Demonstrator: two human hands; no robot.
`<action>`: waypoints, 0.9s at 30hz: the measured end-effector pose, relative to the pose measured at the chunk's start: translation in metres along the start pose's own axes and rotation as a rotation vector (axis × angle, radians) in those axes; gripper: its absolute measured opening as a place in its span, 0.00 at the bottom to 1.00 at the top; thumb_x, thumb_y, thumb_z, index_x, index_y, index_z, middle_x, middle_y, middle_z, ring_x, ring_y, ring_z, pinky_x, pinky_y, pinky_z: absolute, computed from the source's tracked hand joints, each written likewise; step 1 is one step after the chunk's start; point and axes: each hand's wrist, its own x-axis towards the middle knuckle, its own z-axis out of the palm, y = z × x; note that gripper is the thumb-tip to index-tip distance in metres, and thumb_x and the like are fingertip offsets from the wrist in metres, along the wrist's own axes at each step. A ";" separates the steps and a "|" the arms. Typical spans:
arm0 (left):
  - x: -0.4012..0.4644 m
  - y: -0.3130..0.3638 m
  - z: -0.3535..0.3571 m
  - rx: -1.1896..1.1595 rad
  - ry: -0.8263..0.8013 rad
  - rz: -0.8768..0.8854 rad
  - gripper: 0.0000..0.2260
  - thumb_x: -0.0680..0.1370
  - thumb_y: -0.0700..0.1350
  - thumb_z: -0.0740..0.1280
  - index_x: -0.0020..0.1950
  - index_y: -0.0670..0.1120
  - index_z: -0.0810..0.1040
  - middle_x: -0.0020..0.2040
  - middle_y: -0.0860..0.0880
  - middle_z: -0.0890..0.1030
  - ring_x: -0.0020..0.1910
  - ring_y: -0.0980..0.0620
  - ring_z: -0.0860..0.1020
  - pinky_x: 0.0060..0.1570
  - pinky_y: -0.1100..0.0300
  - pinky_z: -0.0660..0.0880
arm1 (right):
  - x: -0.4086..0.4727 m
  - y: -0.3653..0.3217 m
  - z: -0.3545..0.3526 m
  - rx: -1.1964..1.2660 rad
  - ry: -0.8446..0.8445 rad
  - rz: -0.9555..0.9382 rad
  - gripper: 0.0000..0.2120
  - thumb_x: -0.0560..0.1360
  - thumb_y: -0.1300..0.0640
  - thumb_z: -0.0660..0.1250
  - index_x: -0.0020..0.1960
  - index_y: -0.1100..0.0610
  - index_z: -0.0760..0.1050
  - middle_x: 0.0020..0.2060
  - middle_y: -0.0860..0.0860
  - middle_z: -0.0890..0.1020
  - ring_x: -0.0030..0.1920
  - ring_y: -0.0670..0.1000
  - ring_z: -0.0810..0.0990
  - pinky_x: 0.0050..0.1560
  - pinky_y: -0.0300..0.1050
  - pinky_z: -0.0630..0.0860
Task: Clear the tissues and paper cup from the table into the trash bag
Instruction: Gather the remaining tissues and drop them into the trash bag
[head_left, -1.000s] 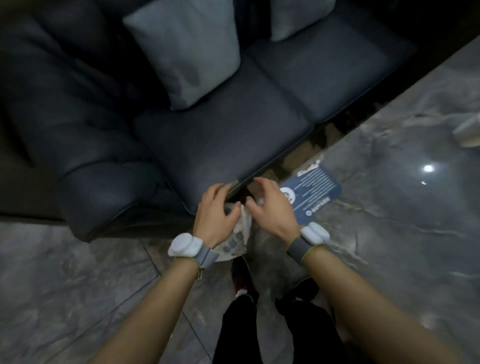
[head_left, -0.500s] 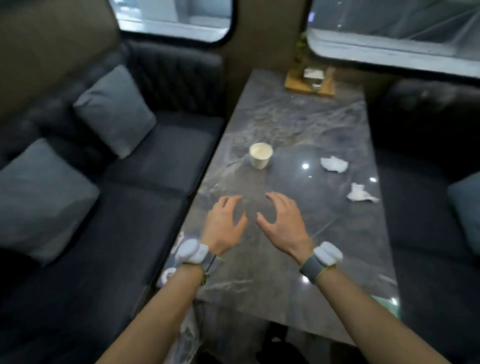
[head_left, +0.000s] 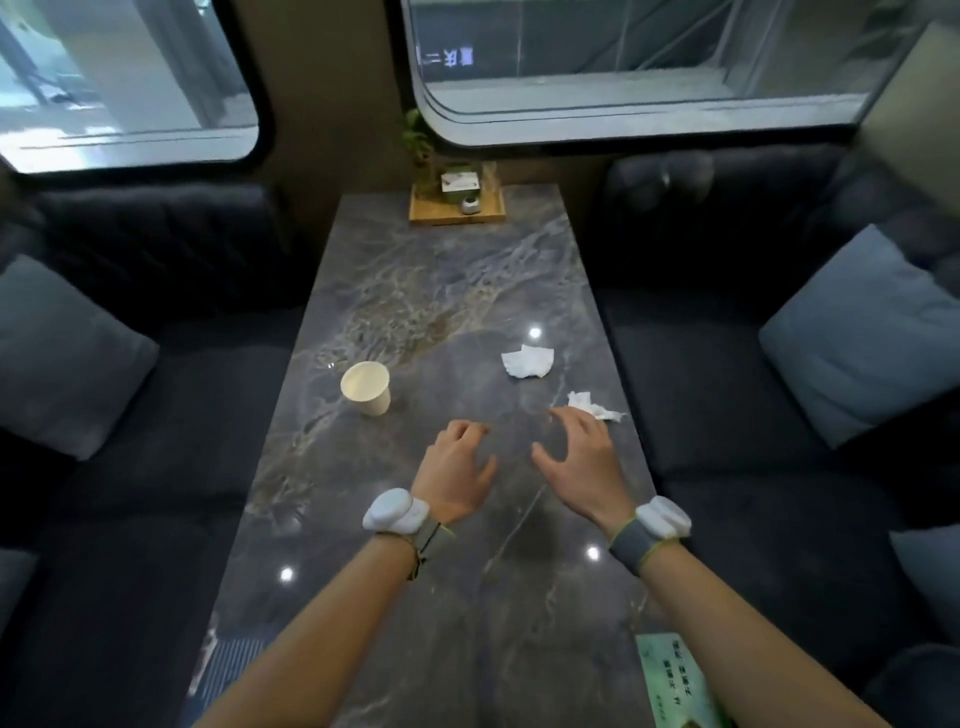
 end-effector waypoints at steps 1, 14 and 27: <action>0.013 0.001 0.003 0.017 -0.026 0.009 0.20 0.76 0.48 0.64 0.67 0.45 0.70 0.65 0.43 0.71 0.63 0.41 0.72 0.63 0.47 0.70 | 0.008 0.007 -0.001 0.001 0.005 0.021 0.26 0.72 0.50 0.68 0.67 0.55 0.69 0.66 0.54 0.73 0.67 0.56 0.67 0.69 0.49 0.64; 0.200 0.000 0.055 0.161 -0.291 0.110 0.20 0.75 0.45 0.63 0.67 0.46 0.70 0.69 0.41 0.68 0.63 0.37 0.71 0.61 0.44 0.72 | 0.121 0.083 0.025 -0.081 -0.131 0.324 0.24 0.73 0.53 0.64 0.68 0.56 0.66 0.68 0.56 0.69 0.65 0.62 0.68 0.66 0.57 0.67; 0.314 -0.041 0.125 0.384 -0.496 0.117 0.29 0.74 0.43 0.64 0.71 0.62 0.58 0.78 0.47 0.44 0.70 0.33 0.58 0.63 0.37 0.66 | 0.172 0.138 0.078 -0.255 -0.171 0.344 0.23 0.73 0.60 0.62 0.68 0.51 0.67 0.66 0.57 0.67 0.64 0.60 0.65 0.56 0.55 0.71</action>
